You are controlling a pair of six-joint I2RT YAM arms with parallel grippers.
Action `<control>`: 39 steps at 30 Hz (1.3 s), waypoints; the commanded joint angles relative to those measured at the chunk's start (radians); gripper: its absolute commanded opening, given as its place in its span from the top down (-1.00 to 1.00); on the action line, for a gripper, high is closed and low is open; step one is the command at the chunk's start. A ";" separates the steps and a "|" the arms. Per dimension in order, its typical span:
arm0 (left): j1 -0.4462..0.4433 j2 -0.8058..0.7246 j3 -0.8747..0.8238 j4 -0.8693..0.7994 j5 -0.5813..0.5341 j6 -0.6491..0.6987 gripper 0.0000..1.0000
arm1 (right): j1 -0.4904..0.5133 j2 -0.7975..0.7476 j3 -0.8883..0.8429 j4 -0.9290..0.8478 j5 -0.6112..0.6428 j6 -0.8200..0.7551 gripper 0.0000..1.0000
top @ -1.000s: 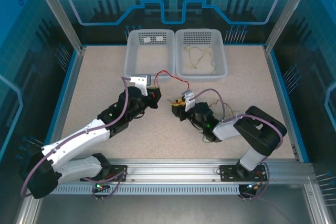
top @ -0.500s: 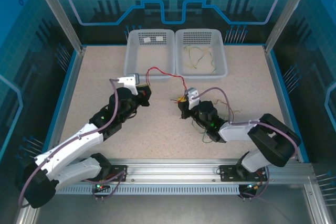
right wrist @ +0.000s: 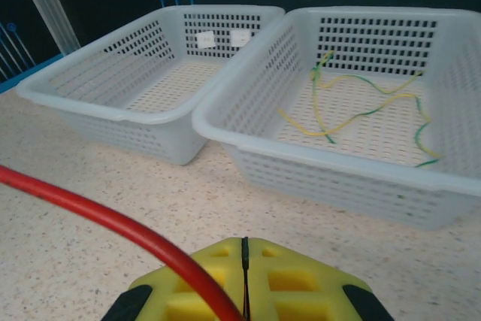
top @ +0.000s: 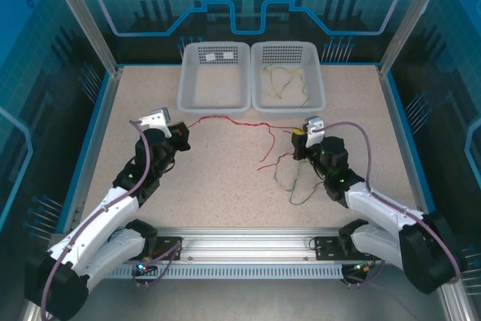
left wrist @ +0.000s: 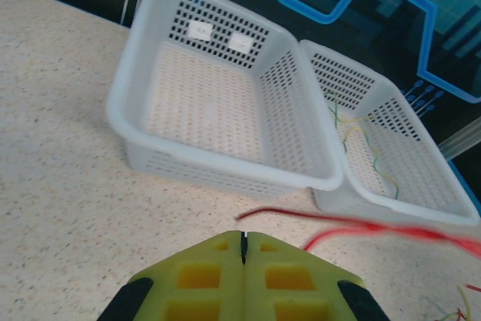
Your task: Untangle the cables
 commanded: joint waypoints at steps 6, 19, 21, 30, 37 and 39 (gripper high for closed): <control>0.126 -0.082 -0.025 -0.022 -0.089 -0.026 1.00 | -0.113 -0.164 0.037 -0.228 0.018 0.034 1.00; 0.362 -0.128 0.017 -0.150 -0.069 -0.129 1.00 | -0.193 -0.268 0.238 -0.469 0.024 0.089 1.00; 0.372 -0.129 0.023 -0.160 -0.078 -0.128 1.00 | -0.200 -0.273 0.266 -0.502 0.037 0.110 1.00; 0.383 -0.118 0.090 -0.161 0.000 -0.105 1.00 | -0.211 -0.313 0.318 -0.515 -0.037 0.109 1.00; 0.539 -0.066 0.129 -0.294 -0.082 -0.212 1.00 | -0.348 -0.347 0.414 -0.636 -0.085 0.191 1.00; 0.571 -0.044 0.124 -0.292 -0.086 -0.225 1.00 | -0.369 -0.353 0.423 -0.650 -0.086 0.212 1.00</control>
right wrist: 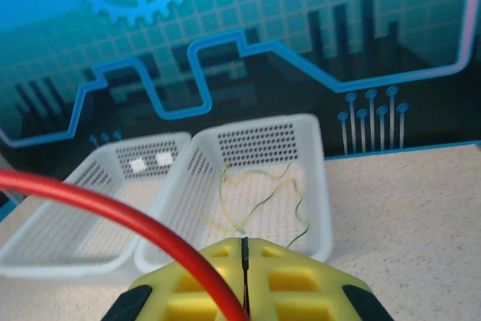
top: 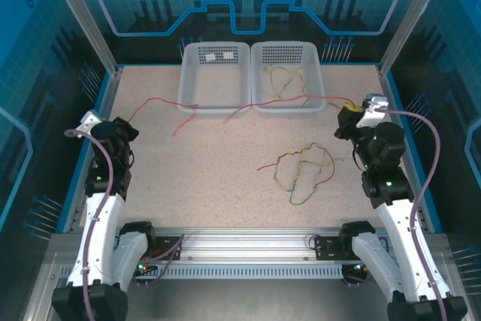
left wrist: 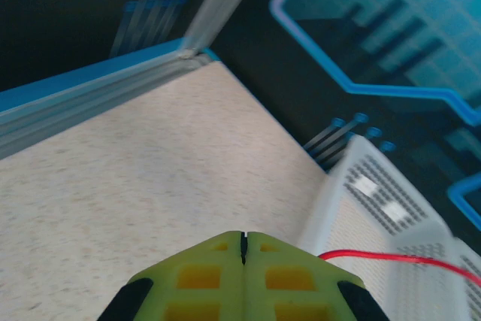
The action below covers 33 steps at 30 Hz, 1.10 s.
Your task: Untangle the cables
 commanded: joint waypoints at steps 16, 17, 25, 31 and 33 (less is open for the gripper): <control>-0.150 0.049 0.157 0.106 0.126 0.114 1.00 | -0.002 -0.015 0.006 0.093 -0.235 0.055 1.00; -0.176 0.088 0.198 0.110 0.117 0.144 1.00 | 0.011 -0.016 0.004 0.103 -0.235 0.043 1.00; -0.325 0.526 0.638 -0.046 -0.211 0.290 1.00 | 0.068 -0.021 0.005 0.103 -0.203 0.018 1.00; -0.332 0.781 0.853 -0.032 -0.301 0.331 1.00 | 0.079 -0.041 0.004 0.069 -0.188 0.003 1.00; -0.338 0.855 0.918 -0.023 -0.261 0.336 1.00 | 0.080 -0.049 0.005 0.057 -0.185 -0.007 1.00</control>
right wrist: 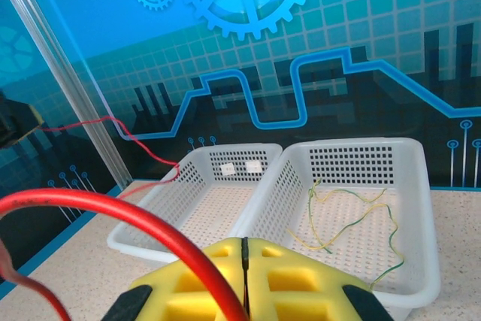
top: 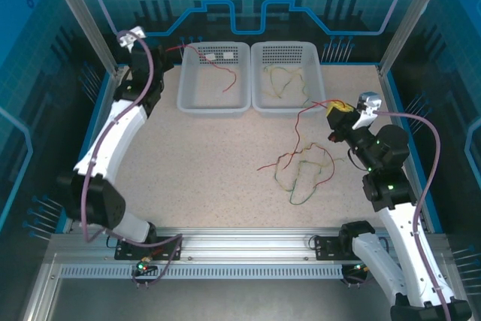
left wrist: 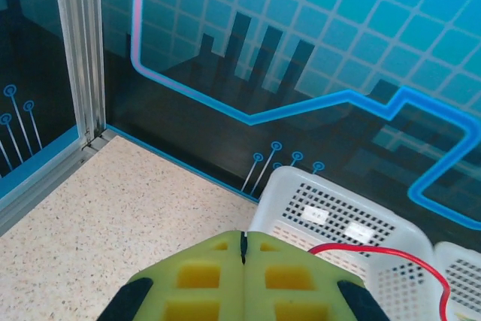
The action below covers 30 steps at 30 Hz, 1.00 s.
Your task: Untangle the cables
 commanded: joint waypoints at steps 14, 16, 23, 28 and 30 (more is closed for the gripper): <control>-0.077 0.566 0.598 -0.299 -0.221 0.119 1.00 | 0.022 -0.051 -0.006 -0.010 0.002 -0.006 1.00; -0.088 0.606 0.615 -0.295 -0.220 0.123 1.00 | 0.023 -0.049 -0.004 -0.008 -0.005 -0.007 1.00; -0.114 0.818 0.852 -0.436 -0.229 0.115 1.00 | 0.032 -0.045 0.013 -0.014 -0.015 -0.007 1.00; -0.131 0.892 0.896 -0.464 -0.214 0.109 0.83 | 0.044 -0.043 0.016 -0.016 -0.014 -0.003 1.00; -0.136 0.892 0.875 -0.468 -0.194 0.096 0.54 | 0.048 -0.041 0.016 -0.016 -0.014 -0.003 1.00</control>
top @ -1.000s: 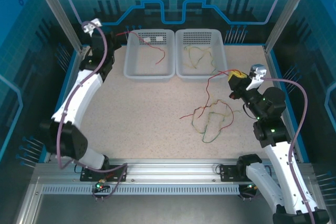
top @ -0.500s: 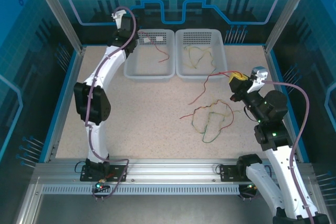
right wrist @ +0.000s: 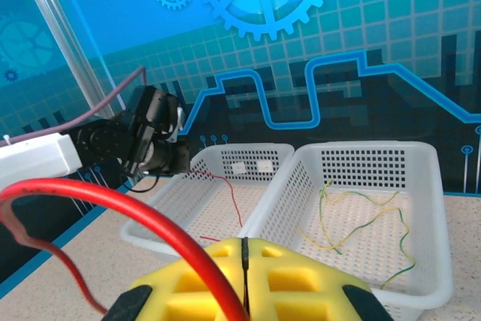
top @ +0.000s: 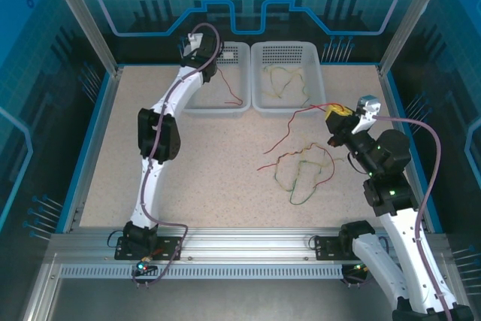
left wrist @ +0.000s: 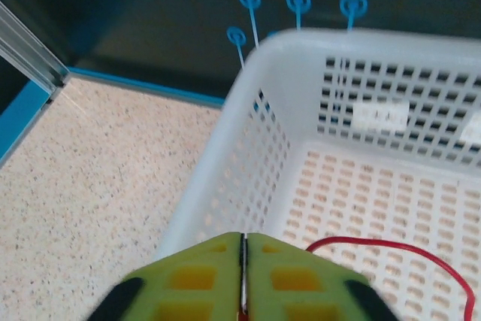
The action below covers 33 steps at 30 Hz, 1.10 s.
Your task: Untangle the cables
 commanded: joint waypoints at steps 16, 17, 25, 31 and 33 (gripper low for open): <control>-0.060 -0.511 -0.584 0.208 0.298 -0.099 0.08 | 0.088 0.102 0.091 0.015 -0.046 0.006 1.00; -0.070 -0.578 -0.654 0.258 0.325 -0.096 0.08 | 0.103 0.118 0.102 0.018 -0.051 0.002 1.00; -0.124 -1.124 -1.314 0.857 0.727 -0.165 -0.33 | 0.186 0.274 0.182 0.038 -0.105 -0.022 1.00; -0.247 -1.231 -1.455 0.926 0.984 -0.022 -0.52 | 0.254 0.397 0.255 0.033 -0.180 -0.066 1.00; -0.293 -1.236 -1.470 0.934 1.024 0.032 -0.54 | 0.287 0.432 0.287 0.005 -0.175 -0.093 1.00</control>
